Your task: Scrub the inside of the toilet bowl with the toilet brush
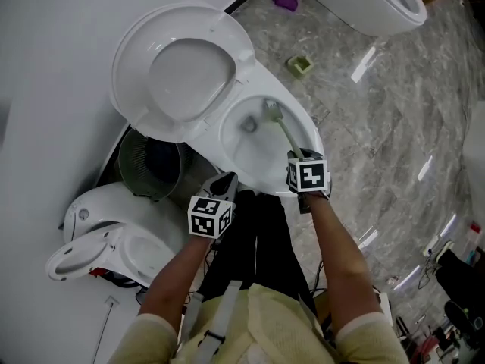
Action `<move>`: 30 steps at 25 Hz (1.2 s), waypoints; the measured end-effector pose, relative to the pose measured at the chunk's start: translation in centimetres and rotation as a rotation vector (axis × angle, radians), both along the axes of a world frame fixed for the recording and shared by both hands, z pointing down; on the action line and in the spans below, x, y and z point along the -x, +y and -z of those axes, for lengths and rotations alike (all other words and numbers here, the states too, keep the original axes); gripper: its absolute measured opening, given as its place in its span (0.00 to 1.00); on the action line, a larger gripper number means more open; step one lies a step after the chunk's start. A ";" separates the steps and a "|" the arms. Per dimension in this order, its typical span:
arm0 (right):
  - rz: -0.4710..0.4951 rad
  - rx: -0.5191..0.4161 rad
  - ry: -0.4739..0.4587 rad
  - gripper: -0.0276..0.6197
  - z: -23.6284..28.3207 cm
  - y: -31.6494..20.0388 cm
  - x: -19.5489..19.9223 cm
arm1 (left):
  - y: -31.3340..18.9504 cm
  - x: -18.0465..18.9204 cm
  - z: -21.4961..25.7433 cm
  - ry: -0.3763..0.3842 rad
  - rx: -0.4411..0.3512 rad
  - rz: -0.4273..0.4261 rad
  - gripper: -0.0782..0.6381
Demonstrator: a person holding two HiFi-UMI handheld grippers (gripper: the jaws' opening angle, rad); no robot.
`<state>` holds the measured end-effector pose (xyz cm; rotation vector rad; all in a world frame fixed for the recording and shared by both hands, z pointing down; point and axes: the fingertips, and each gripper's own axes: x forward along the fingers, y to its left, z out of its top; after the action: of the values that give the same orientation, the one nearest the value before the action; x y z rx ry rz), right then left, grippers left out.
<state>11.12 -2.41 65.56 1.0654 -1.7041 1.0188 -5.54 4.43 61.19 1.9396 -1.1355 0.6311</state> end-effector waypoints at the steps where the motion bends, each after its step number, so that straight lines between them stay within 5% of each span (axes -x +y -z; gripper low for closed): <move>1: -0.005 0.001 0.009 0.21 0.1 0.3 -0.6 | -0.1 -0.2 0.1 0.001 -0.001 -0.009 0.13; 17: -0.028 0.029 0.103 0.21 2.1 7.2 -6.4 | 1.4 -5.0 1.6 0.017 0.001 -0.187 0.13; 30: 0.022 0.131 0.173 0.21 3.0 13.3 -8.5 | 2.6 -5.9 2.4 0.019 0.014 -0.208 0.13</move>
<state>19.60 10.85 62.53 1.0174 -1.4869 0.9802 0.34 7.02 58.81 2.0637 -0.9221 0.7264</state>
